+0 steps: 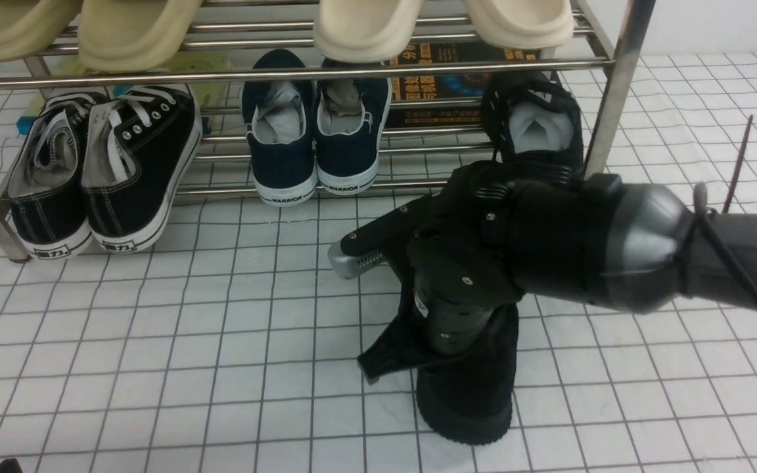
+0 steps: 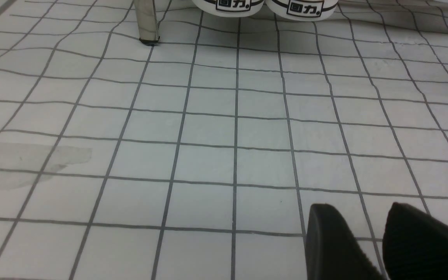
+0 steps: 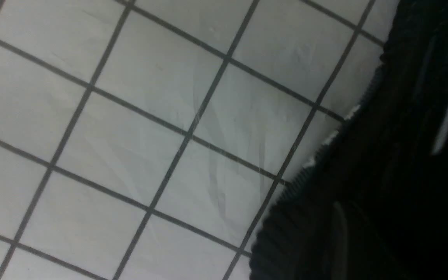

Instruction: Take the shoes off the shelf with your hand from the white checkered tablecloth.

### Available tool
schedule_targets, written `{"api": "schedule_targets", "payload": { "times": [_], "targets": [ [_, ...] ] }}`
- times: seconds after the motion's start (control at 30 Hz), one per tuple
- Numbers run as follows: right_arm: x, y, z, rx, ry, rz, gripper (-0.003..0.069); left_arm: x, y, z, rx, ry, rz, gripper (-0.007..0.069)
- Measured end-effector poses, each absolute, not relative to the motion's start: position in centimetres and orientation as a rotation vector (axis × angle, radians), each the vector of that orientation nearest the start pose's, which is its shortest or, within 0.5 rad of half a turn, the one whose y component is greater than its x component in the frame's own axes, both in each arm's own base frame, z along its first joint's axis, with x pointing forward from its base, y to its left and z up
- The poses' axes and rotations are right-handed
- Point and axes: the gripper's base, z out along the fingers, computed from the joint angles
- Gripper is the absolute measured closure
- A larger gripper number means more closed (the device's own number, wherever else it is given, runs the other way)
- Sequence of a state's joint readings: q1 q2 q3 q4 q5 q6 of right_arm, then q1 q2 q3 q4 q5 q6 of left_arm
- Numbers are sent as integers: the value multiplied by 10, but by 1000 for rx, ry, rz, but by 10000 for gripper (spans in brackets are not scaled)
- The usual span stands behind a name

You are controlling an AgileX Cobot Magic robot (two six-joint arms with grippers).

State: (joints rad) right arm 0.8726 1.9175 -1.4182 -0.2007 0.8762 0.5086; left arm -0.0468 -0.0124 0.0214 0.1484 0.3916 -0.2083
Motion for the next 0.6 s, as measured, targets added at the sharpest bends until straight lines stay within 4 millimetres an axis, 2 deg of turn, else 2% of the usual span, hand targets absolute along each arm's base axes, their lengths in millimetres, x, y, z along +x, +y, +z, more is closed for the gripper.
{"api": "schedule_targets", "payload": {
  "times": [0.03, 0.1, 0.13, 0.17, 0.23, 0.27, 0.3, 0.33, 0.43, 0.5, 0.6],
  "targets": [
    [266, 295, 209, -656, 2737, 67, 468, 52, 3, 172, -61, 1879, -28, 385],
    [265, 295, 211, -650, 2749, 71, 358, 52, 3, 172, -61, 1879, -28, 385],
    [265, 295, 212, -648, 2752, 71, 342, 52, 3, 172, -61, 1879, -28, 385],
    [265, 295, 220, -665, 2761, 53, 293, 52, 3, 172, -61, 1879, -28, 385],
    [265, 294, 240, -716, 2747, 34, 277, 52, 3, 172, -61, 1879, -28, 385],
    [265, 293, 254, -746, 2724, 33, 290, 52, 3, 172, -61, 1879, -28, 385],
    [265, 293, 259, -758, 2719, 30, 300, 52, 3, 172, -61, 1879, -28, 385],
    [266, 290, 284, -786, 2676, 27, 357, 52, 3, 172, -61, 1879, -28, 385],
    [276, 276, 325, -784, 2601, 28, 578, 52, 3, 172, -61, 1879, -28, 385],
    [289, 263, 339, -720, 2570, 32, 650, 52, 3, 172, -61, 1879, -28, 385],
    [315, 240, 344, -589, 2544, 41, 668, 52, 3, 172, -61, 1879, -28, 385]
  ]
}}
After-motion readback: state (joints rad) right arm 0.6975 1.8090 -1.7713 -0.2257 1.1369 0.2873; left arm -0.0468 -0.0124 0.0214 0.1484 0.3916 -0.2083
